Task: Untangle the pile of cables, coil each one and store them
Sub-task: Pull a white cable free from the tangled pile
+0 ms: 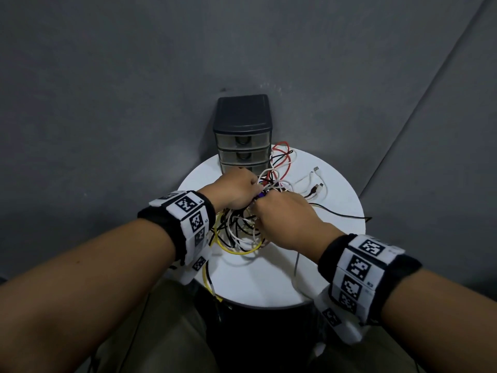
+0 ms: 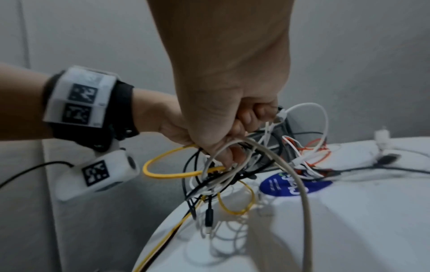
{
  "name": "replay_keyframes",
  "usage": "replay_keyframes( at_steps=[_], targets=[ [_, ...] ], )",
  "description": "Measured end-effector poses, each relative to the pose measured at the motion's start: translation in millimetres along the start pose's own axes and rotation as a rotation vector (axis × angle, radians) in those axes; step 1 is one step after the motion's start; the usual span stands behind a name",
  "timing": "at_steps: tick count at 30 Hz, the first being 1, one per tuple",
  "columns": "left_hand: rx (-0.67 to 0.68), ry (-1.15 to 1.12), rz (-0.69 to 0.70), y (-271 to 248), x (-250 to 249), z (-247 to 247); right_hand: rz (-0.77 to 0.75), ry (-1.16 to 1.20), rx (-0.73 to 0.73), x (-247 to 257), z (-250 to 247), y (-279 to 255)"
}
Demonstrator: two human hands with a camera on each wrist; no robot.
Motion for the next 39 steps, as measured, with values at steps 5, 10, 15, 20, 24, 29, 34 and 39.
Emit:
replay_keyframes(
  at_steps=[5, 10, 15, 20, 24, 29, 34, 39],
  targets=[
    [0.0, -0.055, 0.051, 0.7, 2.9, 3.0, 0.12, 0.343, 0.054, -32.1, 8.4, 5.5],
    [-0.001, -0.088, 0.089, 3.0, 0.9, 6.6, 0.131, 0.365, -0.304, -72.4, -37.0, 18.4],
    [0.01, -0.024, 0.144, 0.4, -8.3, 9.8, -0.037, 0.113, -0.134, -56.5, -19.6, 33.5],
    [0.049, -0.089, 0.098, -2.3, -4.2, 5.5, 0.318, 0.41, -0.505, -110.6, -52.0, 21.2],
    [0.109, -0.08, 0.108, -2.6, -10.7, 4.9, 0.588, 0.66, -0.68, -155.0, -46.4, 2.9],
    [0.118, -0.064, 0.131, -3.1, -12.9, 11.5, 0.313, 0.221, -0.451, -119.9, -50.3, 10.9],
    [0.078, -0.015, 0.163, -2.4, -16.8, 9.3, -0.107, -0.156, -0.234, -53.0, -32.9, 16.6],
    [0.061, 0.014, 0.245, -5.9, -20.1, 8.6, -0.073, -0.216, -0.123, -53.9, -24.1, 26.4]
  ],
)
Point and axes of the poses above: each hand's wrist, its own y-axis towards the middle knuckle, its own z-axis out of the palm, x = y × z, the point moved 10 cm from there along y, towards the middle knuckle, and after that the axes turned 4 degrees about -x, right-handed, at the moved point
